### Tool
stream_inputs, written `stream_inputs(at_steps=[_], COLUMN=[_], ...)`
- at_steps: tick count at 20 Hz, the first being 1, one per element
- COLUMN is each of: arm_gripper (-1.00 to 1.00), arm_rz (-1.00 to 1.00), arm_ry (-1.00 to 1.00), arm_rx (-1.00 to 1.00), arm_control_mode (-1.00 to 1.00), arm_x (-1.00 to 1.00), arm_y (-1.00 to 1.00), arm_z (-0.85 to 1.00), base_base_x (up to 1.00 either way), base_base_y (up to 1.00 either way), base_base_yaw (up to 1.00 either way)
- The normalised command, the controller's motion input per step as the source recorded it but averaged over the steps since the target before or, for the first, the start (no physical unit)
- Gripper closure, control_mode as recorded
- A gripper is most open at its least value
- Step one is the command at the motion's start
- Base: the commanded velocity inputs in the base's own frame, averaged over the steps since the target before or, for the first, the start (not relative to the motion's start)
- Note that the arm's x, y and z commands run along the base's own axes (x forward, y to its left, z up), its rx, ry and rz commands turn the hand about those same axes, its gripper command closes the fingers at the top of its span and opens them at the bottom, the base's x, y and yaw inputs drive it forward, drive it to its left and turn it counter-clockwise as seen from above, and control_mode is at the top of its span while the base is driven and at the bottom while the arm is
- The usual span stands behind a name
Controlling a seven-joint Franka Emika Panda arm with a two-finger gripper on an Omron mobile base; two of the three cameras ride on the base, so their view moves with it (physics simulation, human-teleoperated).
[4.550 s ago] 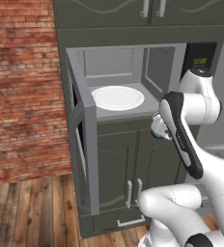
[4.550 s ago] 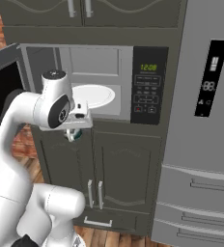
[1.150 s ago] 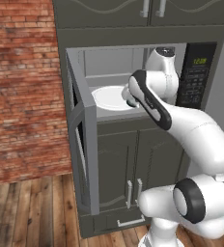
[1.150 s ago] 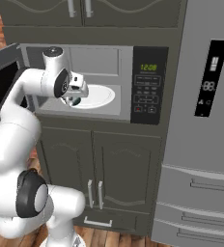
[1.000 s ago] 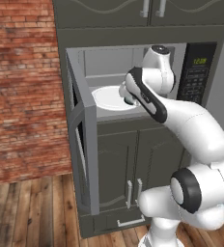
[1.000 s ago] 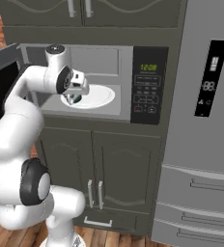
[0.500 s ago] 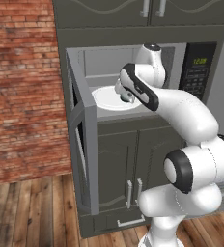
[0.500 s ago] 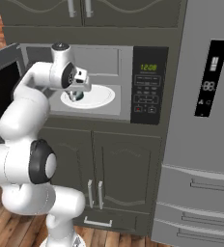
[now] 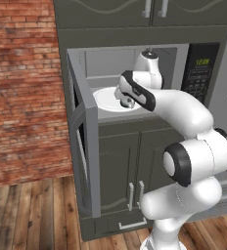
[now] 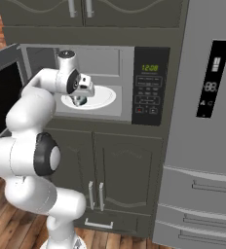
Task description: Pick the mug from the counter and place it inside the microwave. Then close the microwave.
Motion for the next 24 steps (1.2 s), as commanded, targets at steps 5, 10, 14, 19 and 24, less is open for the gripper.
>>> stream_inputs(at_steps=[5, 10, 14, 19, 24], arm_gripper=[1.00, 1.00, 1.00, 1.00, 1.00], arm_rz=[0.00, 0.00, 0.00, 0.00, 0.00], arm_ry=[0.00, 0.00, 0.00, 0.00, 0.00], arm_rx=[0.00, 0.00, 0.00, 0.00, 0.00], arm_control_mode=[-1.00, -1.00, -1.00, -1.00, -1.00], arm_x=[0.39, 0.54, 0.45, 0.35, 0.11], arm_y=[0.00, 0.09, 0.11, 0.10, 0.01], arm_z=[-0.02, 0.00, 0.00, 0.00, -0.09], base_base_x=[0.00, 0.00, 0.00, 0.00, 0.00], base_base_y=[0.00, 0.00, 0.00, 0.00, 0.00], base_base_yaw=[0.00, 0.00, 0.00, 0.00, 0.00])
